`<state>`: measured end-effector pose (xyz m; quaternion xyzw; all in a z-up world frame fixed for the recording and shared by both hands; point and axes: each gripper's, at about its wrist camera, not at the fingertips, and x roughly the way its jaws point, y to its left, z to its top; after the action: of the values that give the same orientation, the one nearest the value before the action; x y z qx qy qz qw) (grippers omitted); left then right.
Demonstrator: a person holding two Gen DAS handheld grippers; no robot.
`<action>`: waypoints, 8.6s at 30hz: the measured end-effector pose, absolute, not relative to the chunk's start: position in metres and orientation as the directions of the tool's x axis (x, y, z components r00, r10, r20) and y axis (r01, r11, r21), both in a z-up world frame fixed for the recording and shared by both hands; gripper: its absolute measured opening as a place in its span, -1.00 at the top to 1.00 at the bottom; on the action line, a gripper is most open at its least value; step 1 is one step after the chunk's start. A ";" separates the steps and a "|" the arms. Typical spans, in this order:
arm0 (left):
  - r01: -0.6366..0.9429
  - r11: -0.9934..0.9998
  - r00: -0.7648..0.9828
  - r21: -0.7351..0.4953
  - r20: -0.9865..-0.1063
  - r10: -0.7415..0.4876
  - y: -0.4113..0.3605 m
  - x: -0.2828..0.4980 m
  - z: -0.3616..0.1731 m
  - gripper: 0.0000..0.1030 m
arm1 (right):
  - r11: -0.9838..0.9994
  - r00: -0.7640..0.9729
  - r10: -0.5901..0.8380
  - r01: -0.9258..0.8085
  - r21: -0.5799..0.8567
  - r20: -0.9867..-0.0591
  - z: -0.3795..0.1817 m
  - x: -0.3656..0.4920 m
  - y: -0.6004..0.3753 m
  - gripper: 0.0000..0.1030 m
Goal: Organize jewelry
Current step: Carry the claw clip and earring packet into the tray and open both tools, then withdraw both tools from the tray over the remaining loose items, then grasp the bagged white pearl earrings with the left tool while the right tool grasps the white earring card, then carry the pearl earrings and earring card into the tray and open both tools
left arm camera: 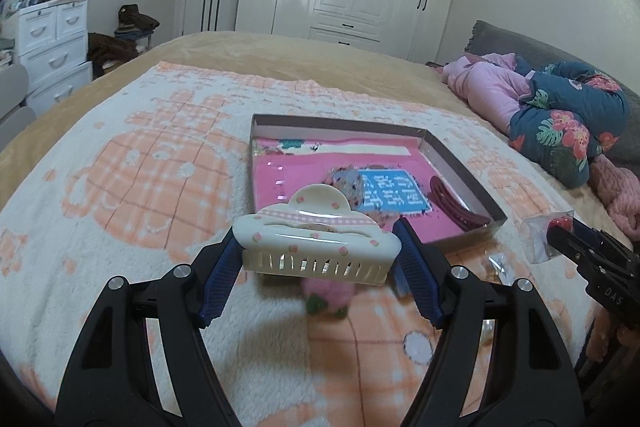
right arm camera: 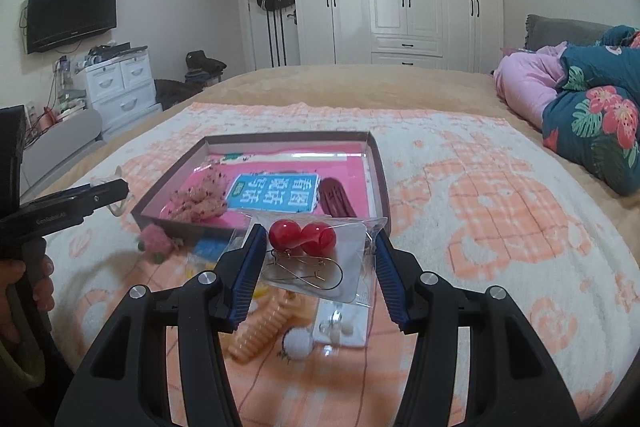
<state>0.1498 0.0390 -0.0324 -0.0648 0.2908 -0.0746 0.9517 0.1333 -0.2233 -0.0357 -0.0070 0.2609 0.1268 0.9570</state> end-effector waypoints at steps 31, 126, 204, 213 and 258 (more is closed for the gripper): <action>0.182 0.966 0.800 -0.184 -0.543 -0.254 -0.007 0.226 -0.035 -0.25 | 0.986 0.870 0.157 -0.165 0.024 -0.468 -0.018 0.203 -0.241 0.00; 0.149 0.974 0.859 -0.172 -0.465 -0.214 0.009 0.156 -0.013 -0.78 | 0.965 0.897 0.234 -0.260 -0.020 -0.374 -0.009 0.161 -0.219 -0.87; 0.366 0.921 0.641 -0.138 -0.680 -0.356 -0.064 0.129 -0.094 -0.75 | 0.982 0.732 0.163 -0.186 0.036 -0.662 -0.085 0.127 -0.261 -0.87; 0.403 0.901 0.601 -0.163 -0.695 -0.395 -0.074 0.137 -0.102 -0.38 | 0.981 0.724 0.167 -0.189 0.041 -0.669 -0.088 0.133 -0.260 -0.86; 0.452 0.879 0.651 -0.154 -0.616 -0.443 -0.060 0.101 -0.062 0.35 | 0.963 0.748 0.236 -0.265 0.047 -0.621 -0.081 0.126 -0.241 0.24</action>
<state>0.1007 -0.0599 -0.0616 0.0069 0.3371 -0.2463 0.9087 0.1258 -0.2408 -0.0812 -0.0220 0.3290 0.1341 0.9345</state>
